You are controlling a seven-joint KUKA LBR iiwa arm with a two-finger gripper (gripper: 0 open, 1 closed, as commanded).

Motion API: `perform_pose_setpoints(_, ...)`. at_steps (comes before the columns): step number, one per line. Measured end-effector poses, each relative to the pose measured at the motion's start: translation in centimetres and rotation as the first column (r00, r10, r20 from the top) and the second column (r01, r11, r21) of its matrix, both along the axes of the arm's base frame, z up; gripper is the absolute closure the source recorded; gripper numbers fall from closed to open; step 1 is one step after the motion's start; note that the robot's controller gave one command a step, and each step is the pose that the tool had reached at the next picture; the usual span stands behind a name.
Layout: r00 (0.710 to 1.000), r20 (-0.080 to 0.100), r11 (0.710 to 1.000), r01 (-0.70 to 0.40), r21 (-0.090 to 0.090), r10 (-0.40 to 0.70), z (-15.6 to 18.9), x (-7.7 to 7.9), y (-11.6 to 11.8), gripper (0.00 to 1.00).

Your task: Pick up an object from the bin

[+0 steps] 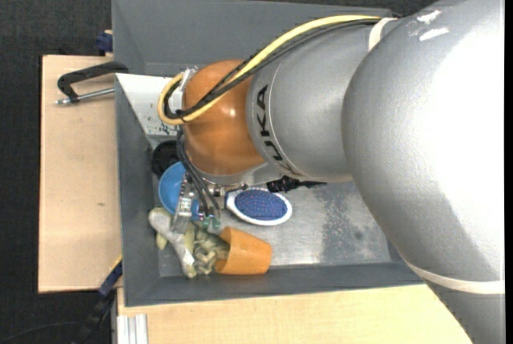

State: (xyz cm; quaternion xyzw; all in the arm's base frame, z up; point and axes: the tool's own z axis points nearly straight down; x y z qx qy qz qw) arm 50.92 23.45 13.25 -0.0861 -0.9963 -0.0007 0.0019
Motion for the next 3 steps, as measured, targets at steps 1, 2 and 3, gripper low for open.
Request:
perform_pose_setpoints(1,1.000,0.017,1.000,0.021,0.004,-0.021,11.2,1.9,-1.7,1.00)
perform_pose_setpoints(2,0.992,0.001,0.992,0.128,0.001,-0.128,1.0,-0.5,-1.1,1.00)
perform_pose_setpoints(3,0.983,0.015,0.983,0.182,0.007,-0.182,15.2,1.7,-1.3,1.00)
